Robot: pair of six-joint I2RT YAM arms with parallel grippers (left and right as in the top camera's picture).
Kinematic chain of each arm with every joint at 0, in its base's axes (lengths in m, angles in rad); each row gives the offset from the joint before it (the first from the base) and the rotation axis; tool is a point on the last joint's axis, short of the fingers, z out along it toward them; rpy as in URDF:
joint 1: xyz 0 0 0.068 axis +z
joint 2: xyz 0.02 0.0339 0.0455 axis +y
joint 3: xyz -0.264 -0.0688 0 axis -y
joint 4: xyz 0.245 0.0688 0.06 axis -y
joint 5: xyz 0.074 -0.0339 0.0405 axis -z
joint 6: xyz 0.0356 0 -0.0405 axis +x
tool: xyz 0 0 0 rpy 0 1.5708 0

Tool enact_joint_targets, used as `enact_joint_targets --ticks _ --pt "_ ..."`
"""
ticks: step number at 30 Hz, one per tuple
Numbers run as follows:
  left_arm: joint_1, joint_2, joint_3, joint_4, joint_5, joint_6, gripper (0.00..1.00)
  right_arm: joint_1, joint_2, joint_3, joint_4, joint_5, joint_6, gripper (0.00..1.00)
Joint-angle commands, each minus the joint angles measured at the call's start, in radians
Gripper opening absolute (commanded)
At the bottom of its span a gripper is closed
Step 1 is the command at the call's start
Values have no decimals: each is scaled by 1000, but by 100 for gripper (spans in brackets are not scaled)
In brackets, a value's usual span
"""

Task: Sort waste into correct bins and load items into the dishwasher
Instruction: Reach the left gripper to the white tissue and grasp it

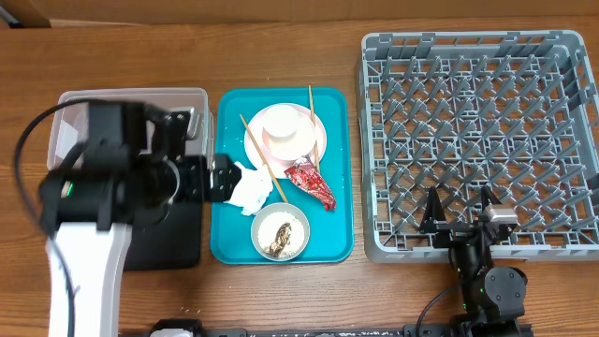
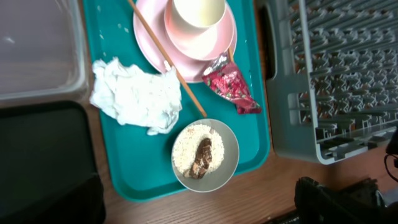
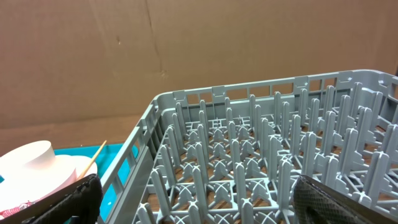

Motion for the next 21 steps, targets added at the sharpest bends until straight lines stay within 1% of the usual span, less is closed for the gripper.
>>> enact_joint_targets --ticks 1,2,3,4,5,6,7,8,10,13,16,18,20,21 --pt "0 99 21 -12 53 -24 100 -4 -9 -10 5 2 -6 100" --pt "-1 125 21 -20 53 -24 100 -4 -9 -11 5 2 -6 100" --pt "0 152 21 -30 53 -28 91 -4 -9 -10 5 2 -6 100" --pt "0 173 21 -34 53 -32 73 -4 -9 -11 5 2 -6 100" --pt "-1 195 20 -43 48 -31 47 -4 -9 -10 5 2 -6 100" --pt "-2 211 18 -48 43 -31 34 -4 -9 -10 5 2 -6 100" --pt "-2 224 14 -48 40 -32 18 -4 -9 -11 5 2 -6 100" --pt "-3 235 6 -46 41 -32 12 -4 -9 -10 5 2 -6 100" --pt "-8 252 -11 -33 32 -46 12 -4 -9 -10 5 2 -6 100" --pt "-30 270 -33 -18 -46 -114 4 -4 -9 -11 5 2 -6 100" --pt "-77 272 -75 22 -143 -208 4 -4 -9 -10 5 2 -6 100" --pt "-99 274 -84 47 -112 -207 4 -4 -9 -11 5 2 -6 100" --pt "-116 274 -83 58 -84 -202 7 -4 -9 -10 5 2 -6 100" --pt "-119 274 -83 62 -87 -199 5 -4 -9 -10 5 2 -6 100"
